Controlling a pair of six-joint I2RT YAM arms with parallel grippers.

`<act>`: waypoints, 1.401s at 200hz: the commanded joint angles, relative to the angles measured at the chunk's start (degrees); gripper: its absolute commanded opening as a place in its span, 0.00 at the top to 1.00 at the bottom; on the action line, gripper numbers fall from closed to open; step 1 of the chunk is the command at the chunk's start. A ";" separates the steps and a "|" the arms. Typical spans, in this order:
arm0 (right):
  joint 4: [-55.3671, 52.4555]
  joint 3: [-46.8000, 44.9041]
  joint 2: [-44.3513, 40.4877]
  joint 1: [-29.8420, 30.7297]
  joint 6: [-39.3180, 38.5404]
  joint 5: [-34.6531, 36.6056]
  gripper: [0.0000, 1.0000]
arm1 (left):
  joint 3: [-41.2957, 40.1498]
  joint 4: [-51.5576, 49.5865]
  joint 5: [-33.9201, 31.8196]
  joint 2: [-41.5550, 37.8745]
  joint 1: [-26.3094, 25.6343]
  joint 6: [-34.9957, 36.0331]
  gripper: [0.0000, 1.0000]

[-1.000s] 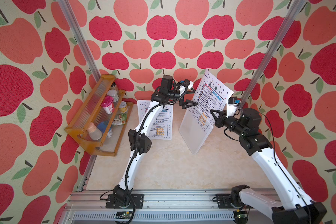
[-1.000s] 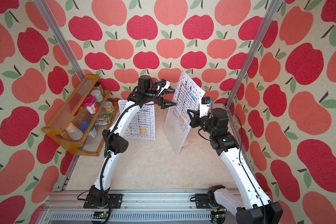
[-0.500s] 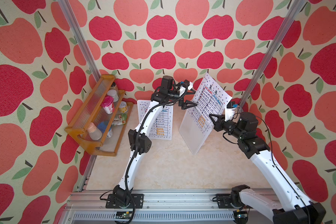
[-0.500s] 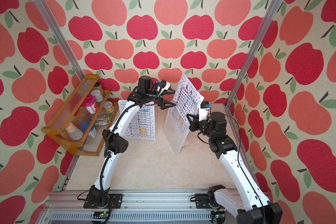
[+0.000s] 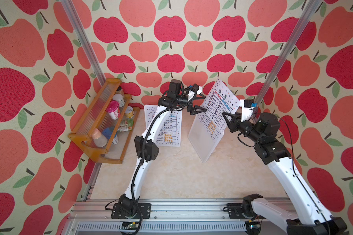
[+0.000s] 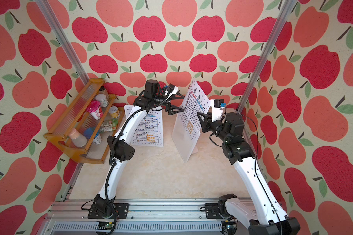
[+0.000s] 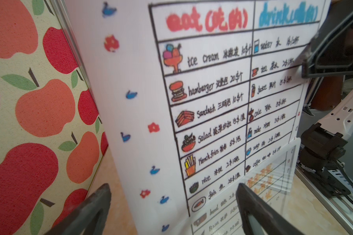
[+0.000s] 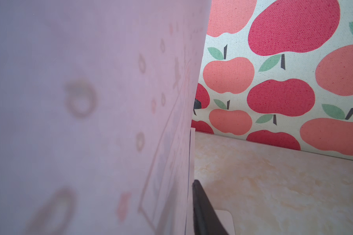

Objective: Insert the menus into the narrow rack
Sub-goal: Insert the menu into the narrow rack.

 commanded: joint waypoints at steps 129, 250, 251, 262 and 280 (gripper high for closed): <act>0.32 -5.91 -1.05 0.46 0.64 -0.56 0.94 | 0.93 -0.05 0.51 -2.31 0.68 0.83 0.02; -0.76 1.06 3.73 0.46 -0.65 -1.85 0.81 | 0.96 0.47 0.53 -1.51 0.81 0.61 0.02; -0.76 1.11 3.74 0.51 -0.68 -1.90 0.81 | 0.97 0.44 0.52 -1.51 0.79 0.57 0.02; -0.77 1.05 3.93 0.46 -0.72 -2.10 0.85 | 0.91 0.37 0.61 -1.51 0.91 0.65 0.02; -0.75 0.56 3.86 0.63 -0.65 -2.21 0.88 | 0.94 0.27 0.67 -1.51 1.04 0.63 0.02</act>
